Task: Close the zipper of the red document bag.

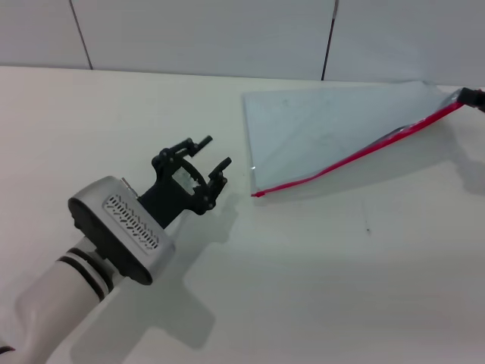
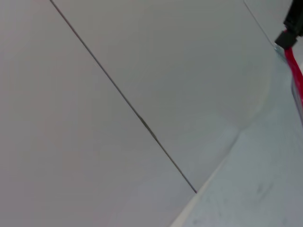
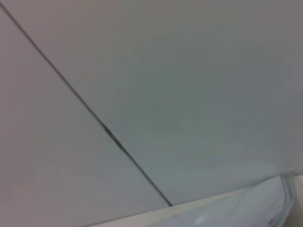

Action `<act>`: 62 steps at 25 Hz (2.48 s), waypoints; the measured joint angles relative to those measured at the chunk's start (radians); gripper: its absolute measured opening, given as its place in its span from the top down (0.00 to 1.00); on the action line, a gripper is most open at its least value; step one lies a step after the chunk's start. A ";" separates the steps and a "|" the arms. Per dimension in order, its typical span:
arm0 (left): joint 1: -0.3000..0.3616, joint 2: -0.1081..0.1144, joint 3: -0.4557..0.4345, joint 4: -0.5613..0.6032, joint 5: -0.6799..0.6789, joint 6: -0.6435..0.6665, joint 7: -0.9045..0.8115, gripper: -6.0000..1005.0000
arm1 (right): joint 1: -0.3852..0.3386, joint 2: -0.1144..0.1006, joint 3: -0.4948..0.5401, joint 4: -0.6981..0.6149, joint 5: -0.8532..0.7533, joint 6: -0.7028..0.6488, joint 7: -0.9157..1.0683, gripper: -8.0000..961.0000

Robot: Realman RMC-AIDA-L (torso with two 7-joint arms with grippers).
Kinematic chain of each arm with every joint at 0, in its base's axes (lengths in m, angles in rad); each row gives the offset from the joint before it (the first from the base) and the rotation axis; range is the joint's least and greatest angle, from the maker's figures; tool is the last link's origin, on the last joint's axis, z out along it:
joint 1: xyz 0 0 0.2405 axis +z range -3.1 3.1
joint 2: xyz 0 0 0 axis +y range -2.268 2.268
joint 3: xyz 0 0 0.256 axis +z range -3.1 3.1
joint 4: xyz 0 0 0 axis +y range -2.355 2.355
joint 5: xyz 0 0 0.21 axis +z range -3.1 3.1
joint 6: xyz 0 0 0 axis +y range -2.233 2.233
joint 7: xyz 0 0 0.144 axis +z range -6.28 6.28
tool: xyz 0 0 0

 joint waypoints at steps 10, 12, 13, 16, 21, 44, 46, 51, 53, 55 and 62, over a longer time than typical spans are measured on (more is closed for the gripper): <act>0.008 0.003 -0.003 0.001 -0.003 0.018 -0.003 0.39 | -0.011 0.004 0.055 -0.023 0.006 0.008 -0.012 0.85; 0.008 0.003 -0.004 0.002 -0.003 0.019 -0.004 0.39 | -0.020 0.006 0.064 -0.034 0.005 0.004 -0.013 0.79; 0.008 0.003 -0.004 0.002 -0.003 0.021 -0.004 0.40 | -0.024 0.006 0.067 -0.037 0.006 0.001 -0.014 0.79; 0.012 0.003 -0.005 0.003 -0.015 0.040 -0.004 0.40 | -0.024 0.006 0.067 -0.038 0.004 -0.002 -0.015 0.80; 0.015 0.003 -0.006 0.003 -0.049 0.083 -0.004 0.40 | -0.013 0.014 0.057 -0.036 -0.002 0.001 -0.037 0.80; 0.077 0.011 -0.084 0.106 -0.120 0.288 -0.427 0.41 | 0.069 0.043 0.039 0.140 0.185 0.014 -0.496 0.82; 0.084 0.014 -0.085 0.120 -0.120 0.313 -0.472 0.41 | 0.056 0.044 0.040 0.165 0.258 -0.036 -0.591 0.82; 0.097 0.013 -0.085 0.172 -0.124 0.357 -0.588 0.41 | 0.039 0.042 0.040 0.249 0.383 -0.163 -0.813 0.84; 0.101 0.014 -0.085 0.191 -0.130 0.364 -0.635 0.41 | 0.035 0.043 0.040 0.285 0.417 -0.214 -0.892 0.85; 0.102 0.014 -0.086 0.209 -0.133 0.366 -0.678 0.41 | 0.030 0.043 0.040 0.315 0.444 -0.257 -0.966 0.85; 0.098 0.017 -0.082 0.236 -0.134 0.367 -0.771 0.41 | 0.024 0.045 0.041 0.432 0.511 -0.396 -1.193 0.84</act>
